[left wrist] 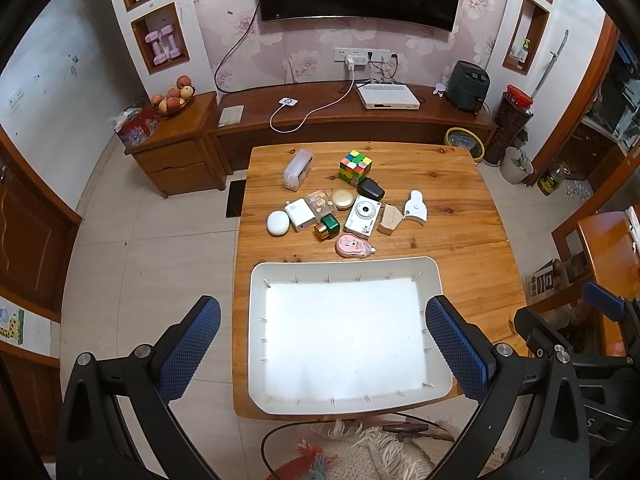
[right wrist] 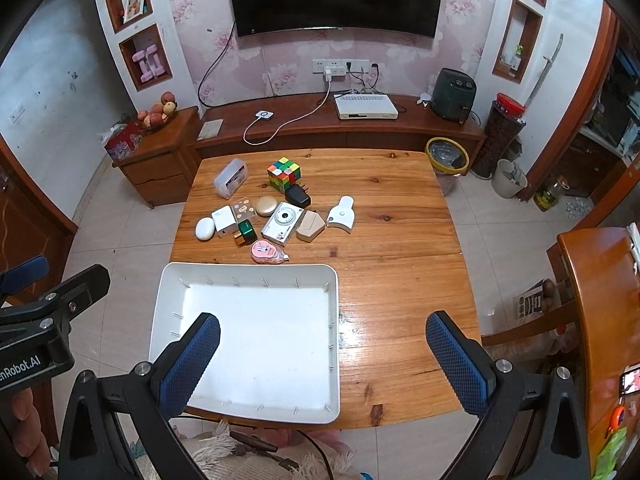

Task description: Organize rigid objects

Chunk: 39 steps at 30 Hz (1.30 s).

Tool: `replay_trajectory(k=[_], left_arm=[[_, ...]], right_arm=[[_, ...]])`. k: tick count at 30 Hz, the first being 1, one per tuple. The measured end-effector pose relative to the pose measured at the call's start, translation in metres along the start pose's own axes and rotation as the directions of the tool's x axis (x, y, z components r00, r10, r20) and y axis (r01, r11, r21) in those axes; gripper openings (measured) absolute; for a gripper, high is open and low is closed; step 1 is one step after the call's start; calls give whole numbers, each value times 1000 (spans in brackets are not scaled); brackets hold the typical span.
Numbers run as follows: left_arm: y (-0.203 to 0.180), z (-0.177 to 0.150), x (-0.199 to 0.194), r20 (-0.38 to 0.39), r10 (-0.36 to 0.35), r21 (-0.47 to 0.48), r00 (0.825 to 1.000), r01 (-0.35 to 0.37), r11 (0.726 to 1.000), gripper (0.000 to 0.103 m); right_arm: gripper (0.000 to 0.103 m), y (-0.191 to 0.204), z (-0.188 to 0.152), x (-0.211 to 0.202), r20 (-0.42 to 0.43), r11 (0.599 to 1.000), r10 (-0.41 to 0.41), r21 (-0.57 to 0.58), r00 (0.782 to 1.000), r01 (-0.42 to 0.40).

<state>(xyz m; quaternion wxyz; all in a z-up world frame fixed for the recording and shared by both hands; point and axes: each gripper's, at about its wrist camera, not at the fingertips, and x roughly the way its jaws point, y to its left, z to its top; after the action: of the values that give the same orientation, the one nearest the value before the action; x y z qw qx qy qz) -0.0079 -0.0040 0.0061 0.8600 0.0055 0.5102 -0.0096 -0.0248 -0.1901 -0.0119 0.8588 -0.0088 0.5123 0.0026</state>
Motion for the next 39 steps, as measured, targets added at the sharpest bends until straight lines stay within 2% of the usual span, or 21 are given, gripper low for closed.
replay_trajectory(k=[39], left_arm=[[3,4,-1,1,-1,-6,1000,1,1000,102]], right_arm=[[103,4,7,2,-2,1000,17,-16,1000,-17]])
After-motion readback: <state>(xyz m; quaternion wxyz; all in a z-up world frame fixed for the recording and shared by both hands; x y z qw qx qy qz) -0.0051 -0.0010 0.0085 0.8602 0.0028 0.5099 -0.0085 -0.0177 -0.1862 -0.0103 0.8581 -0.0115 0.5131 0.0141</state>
